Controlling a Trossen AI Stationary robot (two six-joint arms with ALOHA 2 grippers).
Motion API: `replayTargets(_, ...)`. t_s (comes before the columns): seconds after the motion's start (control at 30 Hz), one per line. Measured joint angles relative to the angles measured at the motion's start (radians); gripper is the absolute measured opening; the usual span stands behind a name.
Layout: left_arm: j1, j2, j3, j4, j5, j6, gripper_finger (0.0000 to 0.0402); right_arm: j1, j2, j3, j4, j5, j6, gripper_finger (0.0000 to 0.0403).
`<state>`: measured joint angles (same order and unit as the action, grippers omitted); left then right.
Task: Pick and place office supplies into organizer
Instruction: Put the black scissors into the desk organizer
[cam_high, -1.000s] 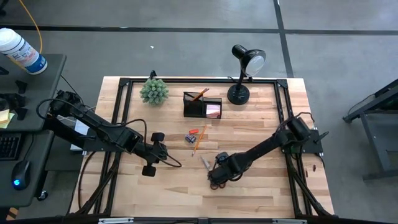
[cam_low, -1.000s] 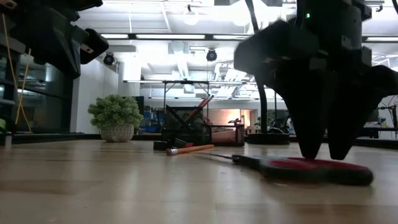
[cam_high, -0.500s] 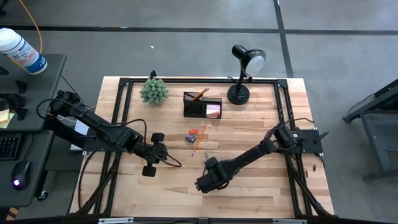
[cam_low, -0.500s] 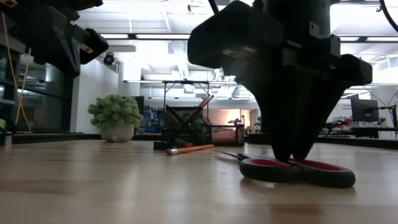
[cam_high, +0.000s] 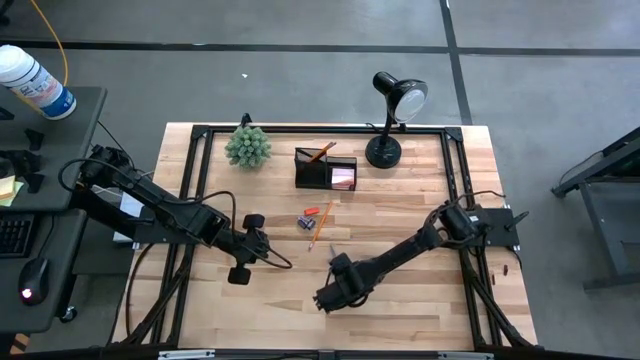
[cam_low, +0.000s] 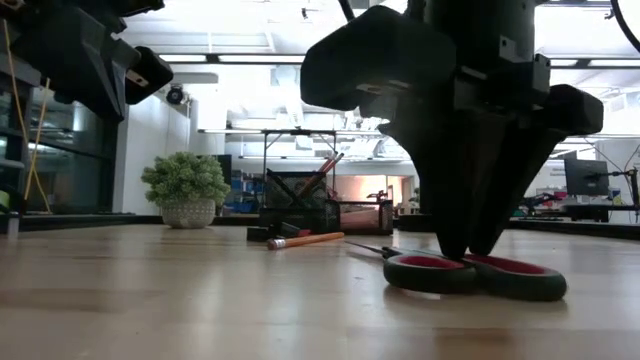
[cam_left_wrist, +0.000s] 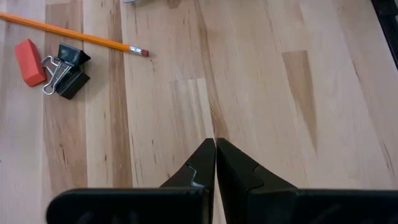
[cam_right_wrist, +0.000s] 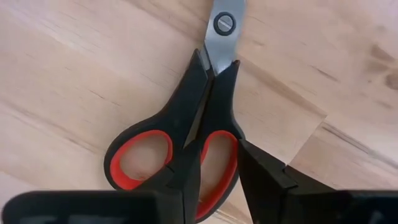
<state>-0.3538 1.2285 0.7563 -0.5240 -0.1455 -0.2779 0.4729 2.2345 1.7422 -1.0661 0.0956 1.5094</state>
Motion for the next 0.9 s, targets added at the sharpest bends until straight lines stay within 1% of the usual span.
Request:
replayTargets(0.13, 0.000, 0.000, 0.000, 0.000, -0.001, 0.000, 0.0005, 0.002, 0.006, 0.053, -0.056, 0.058, 0.000, 0.0097)
replayTargets(0.3, 0.000, 0.000, 0.000, 0.000, -0.002, 0.001, 0.0005, -0.002, 0.003, 0.113, -0.137, 0.089, -0.021, 0.0098)
replayTargets(0.4, 0.000, 0.000, 0.000, 0.000, -0.003, 0.003, 0.0005, -0.002, 0.003, 0.131, -0.161, 0.077, -0.027, 0.0099)
replayTargets(0.53, 0.000, 0.000, 0.000, -0.001, -0.003, 0.003, 0.0005, -0.002, 0.002, 0.116, -0.168, 0.038, -0.029, 0.0099)
replayTargets(0.9, 0.000, 0.000, 0.000, -0.001, -0.004, 0.011, 0.0005, -0.001, 0.000, 0.040, -0.107, -0.021, -0.022, 0.0099)
